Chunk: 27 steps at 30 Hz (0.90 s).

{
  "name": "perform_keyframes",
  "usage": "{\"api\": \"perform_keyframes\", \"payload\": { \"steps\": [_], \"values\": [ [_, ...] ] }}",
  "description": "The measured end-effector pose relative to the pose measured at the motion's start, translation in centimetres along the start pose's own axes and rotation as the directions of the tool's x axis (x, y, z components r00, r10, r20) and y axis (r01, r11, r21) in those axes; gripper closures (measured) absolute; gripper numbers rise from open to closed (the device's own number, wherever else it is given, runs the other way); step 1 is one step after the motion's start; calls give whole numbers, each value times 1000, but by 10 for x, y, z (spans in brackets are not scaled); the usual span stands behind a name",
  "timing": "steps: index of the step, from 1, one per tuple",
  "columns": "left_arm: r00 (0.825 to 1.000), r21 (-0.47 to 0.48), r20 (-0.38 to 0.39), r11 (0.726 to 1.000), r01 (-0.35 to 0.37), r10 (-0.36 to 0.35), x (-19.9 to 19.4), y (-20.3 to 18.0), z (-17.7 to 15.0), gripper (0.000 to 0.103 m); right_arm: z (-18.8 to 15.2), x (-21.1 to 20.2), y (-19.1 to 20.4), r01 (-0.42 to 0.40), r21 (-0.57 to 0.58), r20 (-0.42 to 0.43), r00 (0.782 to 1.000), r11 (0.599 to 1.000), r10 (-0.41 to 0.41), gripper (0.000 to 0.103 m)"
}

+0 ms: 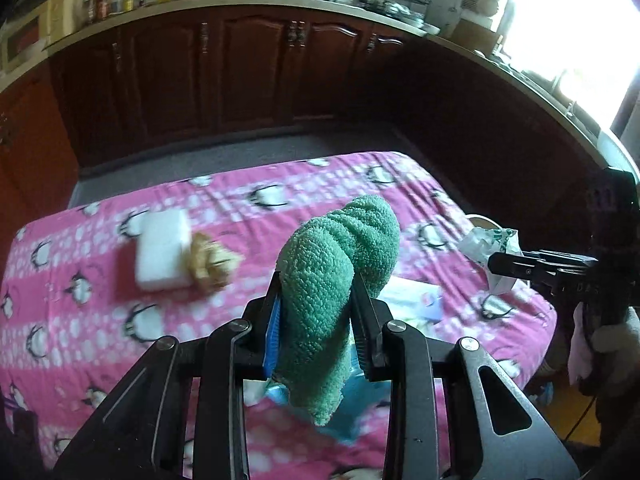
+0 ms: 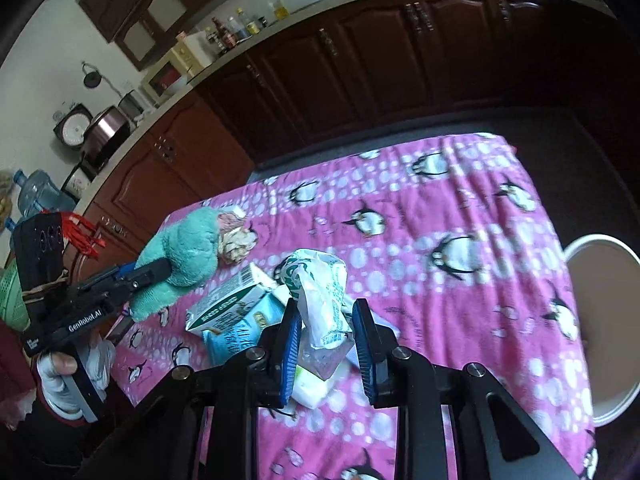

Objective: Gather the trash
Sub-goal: 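Carry the towel and wrapper to the white bucket and open both tools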

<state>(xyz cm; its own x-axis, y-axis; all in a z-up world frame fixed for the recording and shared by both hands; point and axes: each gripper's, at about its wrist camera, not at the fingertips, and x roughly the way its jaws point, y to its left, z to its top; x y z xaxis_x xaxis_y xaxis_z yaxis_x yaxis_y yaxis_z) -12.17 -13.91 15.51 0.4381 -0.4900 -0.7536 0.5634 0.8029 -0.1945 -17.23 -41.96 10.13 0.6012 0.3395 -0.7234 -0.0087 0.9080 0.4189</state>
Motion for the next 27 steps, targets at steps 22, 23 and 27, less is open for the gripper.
{"api": "perform_keyframes", "payload": {
  "steps": [22,23,27],
  "values": [
    [984,217,-113,963,158,-135,85,-194,31,75,-35,-98,-155,175,265,85,975,948,-204,78],
    [982,221,-125,960,169,-144,91,-203,31,75,-37,-101,-162,181,275,84,974,944,-211,78],
    [974,224,-157,954,197,-164,110,-225,33,75,-45,-109,-188,207,328,77,967,922,-244,78]
  ]
}}
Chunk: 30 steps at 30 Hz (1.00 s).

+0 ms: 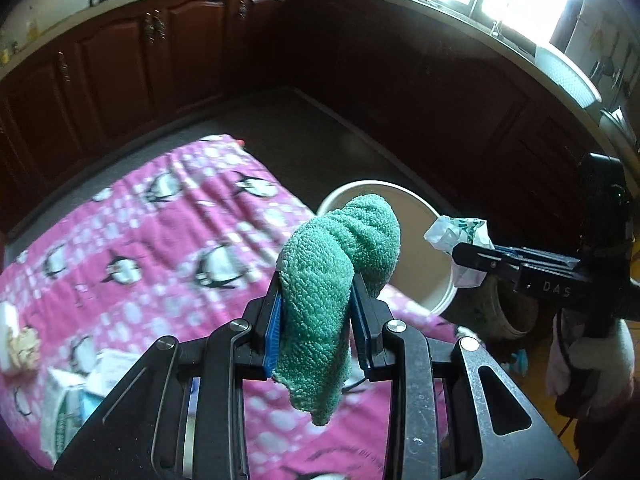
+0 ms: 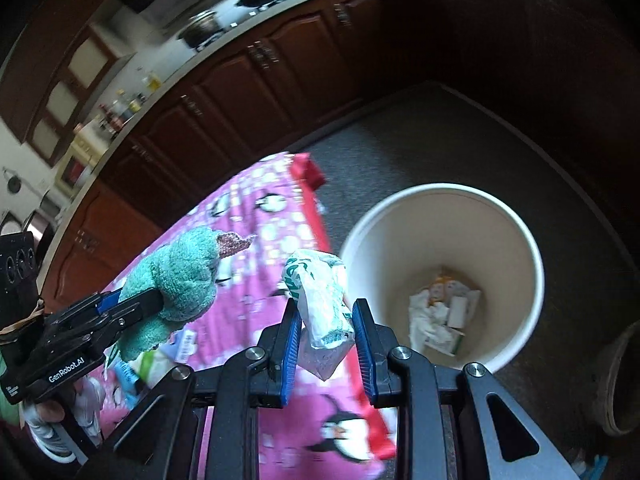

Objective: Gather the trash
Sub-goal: 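Carry the towel and wrapper to the white bucket and open both tools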

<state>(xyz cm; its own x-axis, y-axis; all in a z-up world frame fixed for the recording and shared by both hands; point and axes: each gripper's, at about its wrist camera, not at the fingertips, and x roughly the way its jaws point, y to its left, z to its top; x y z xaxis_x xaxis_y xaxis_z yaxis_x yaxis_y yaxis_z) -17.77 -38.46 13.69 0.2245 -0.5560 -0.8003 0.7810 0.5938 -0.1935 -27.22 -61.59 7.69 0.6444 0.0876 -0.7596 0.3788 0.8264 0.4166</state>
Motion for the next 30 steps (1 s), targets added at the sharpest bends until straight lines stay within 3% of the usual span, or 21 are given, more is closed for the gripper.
{"api": "perform_keyframes", "payload": {
  "steps": [12,26,28,30],
  "values": [
    [994,-56,-96,997,53,-58,68,-27,17,75,1,21,-50,71,89,-40,997,994,-68,78],
    [989,-85,-100,992,98,-106,99,-53,34,75,6,33,-69,138,106,-51,990,985,-134,78],
    [988,-89,-101,990,107,-116,104,-57,36,74,8,34,-69,167,91,-54,985,982,-163,61],
    [987,-96,-105,989,108,-118,107,-58,36,73,8,34,-69,182,81,-53,983,980,-179,58]
  ]
}}
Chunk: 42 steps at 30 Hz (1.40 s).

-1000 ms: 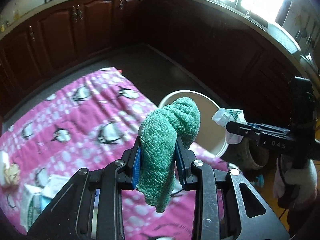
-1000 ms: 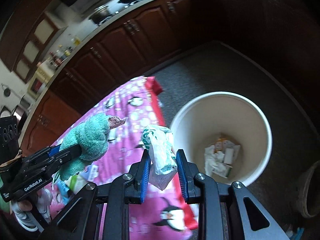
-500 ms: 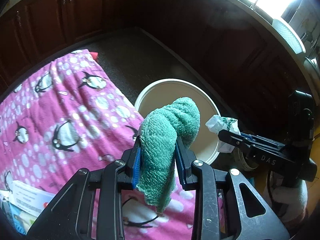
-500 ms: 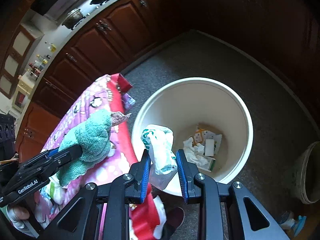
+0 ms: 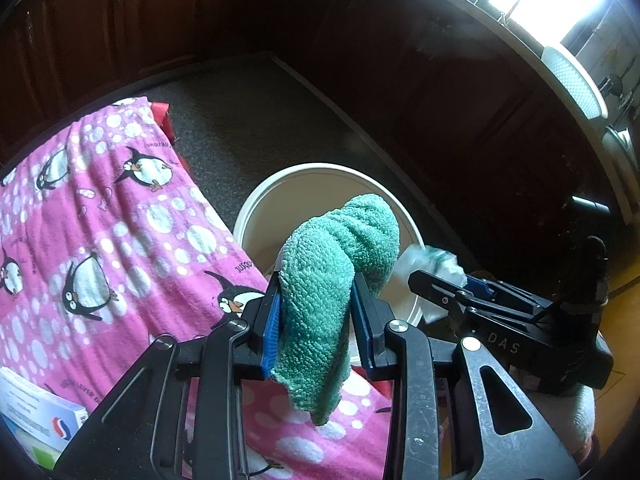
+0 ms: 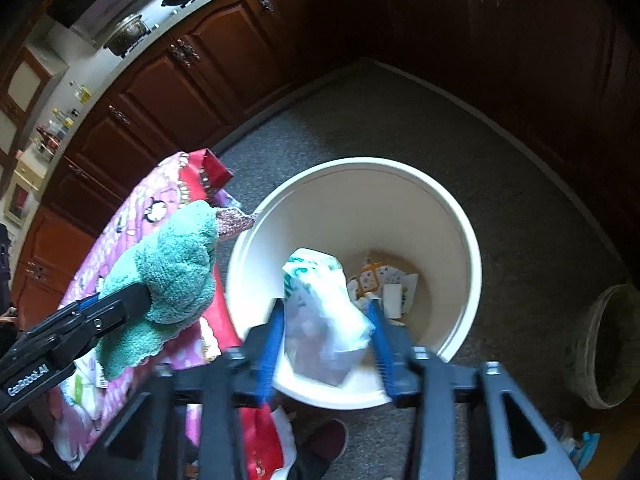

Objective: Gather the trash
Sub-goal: 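Carry the towel and wrapper to the white bucket and open both tools, then move both open tools back over the trash on the pink cloth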

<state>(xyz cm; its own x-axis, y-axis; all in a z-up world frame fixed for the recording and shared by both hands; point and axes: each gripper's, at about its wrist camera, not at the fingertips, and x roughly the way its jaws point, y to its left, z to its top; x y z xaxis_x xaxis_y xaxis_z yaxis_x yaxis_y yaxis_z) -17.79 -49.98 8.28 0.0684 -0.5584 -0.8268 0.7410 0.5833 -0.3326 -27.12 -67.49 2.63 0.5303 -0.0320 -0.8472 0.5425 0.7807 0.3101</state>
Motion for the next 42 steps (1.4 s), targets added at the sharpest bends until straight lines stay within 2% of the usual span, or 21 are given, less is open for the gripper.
{"api": "perform_keyframes", "payload": {
  "steps": [6,8,10,17,25,35,39,42],
  "values": [
    [1000,-31,-17,999,13,-14,16,10,0,61,-3,-4,-4,-8,22,-3,1000,1000,8,57],
    [1000,-31,-13,999,13,-13,12,11,-2,51,-5,-3,-7,-11,38,-8,1000,999,11,57],
    [1000,-26,-8,1000,15,-16,9,13,-4,49,-6,-3,-9,-11,51,-14,1000,999,12,57],
    [1000,-19,0,1000,12,-12,1,15,-8,48,-7,-10,-6,-10,46,-5,1000,999,10,57],
    [999,-16,36,1000,-20,20,-31,24,-21,48,-10,-16,5,-26,30,7,1000,999,26,56],
    [995,-49,84,998,-49,53,-75,45,-37,48,-13,-34,47,-64,-41,39,997,997,65,56],
    [991,-53,108,996,-73,79,-95,53,-44,48,-14,-41,67,-73,-80,51,996,994,78,49],
    [989,-73,117,994,-76,84,-108,64,-47,48,-13,-44,84,-83,-108,56,994,991,89,48]
  ]
}}
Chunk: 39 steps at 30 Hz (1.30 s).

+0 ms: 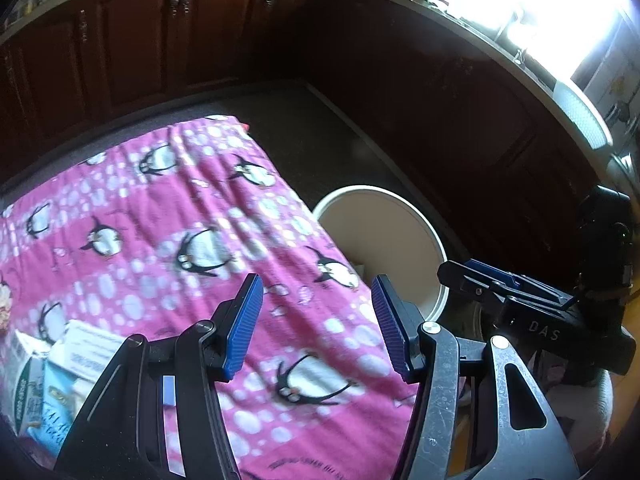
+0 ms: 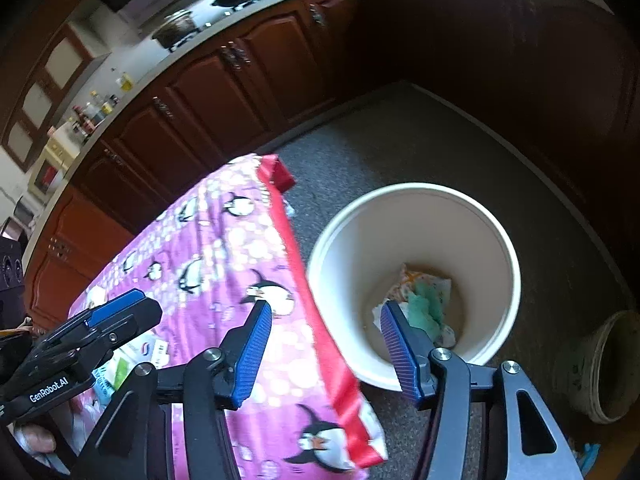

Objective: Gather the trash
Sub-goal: 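Move both open tools back over the trash on the pink cloth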

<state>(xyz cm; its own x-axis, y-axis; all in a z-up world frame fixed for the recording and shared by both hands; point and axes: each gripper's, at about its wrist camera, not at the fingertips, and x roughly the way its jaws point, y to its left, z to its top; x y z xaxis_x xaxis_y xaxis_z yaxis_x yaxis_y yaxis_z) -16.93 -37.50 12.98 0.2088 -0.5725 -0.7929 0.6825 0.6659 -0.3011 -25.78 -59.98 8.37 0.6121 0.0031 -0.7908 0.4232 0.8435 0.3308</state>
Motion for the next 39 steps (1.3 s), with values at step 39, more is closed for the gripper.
{"api": "perform_keyframes", "payload": {
  "steps": [39],
  "values": [
    [951,-347,26,895,-281,309,-123,232,-76,45,-45,83,204,-197,-339,-236,964,920,119,44]
  ]
}}
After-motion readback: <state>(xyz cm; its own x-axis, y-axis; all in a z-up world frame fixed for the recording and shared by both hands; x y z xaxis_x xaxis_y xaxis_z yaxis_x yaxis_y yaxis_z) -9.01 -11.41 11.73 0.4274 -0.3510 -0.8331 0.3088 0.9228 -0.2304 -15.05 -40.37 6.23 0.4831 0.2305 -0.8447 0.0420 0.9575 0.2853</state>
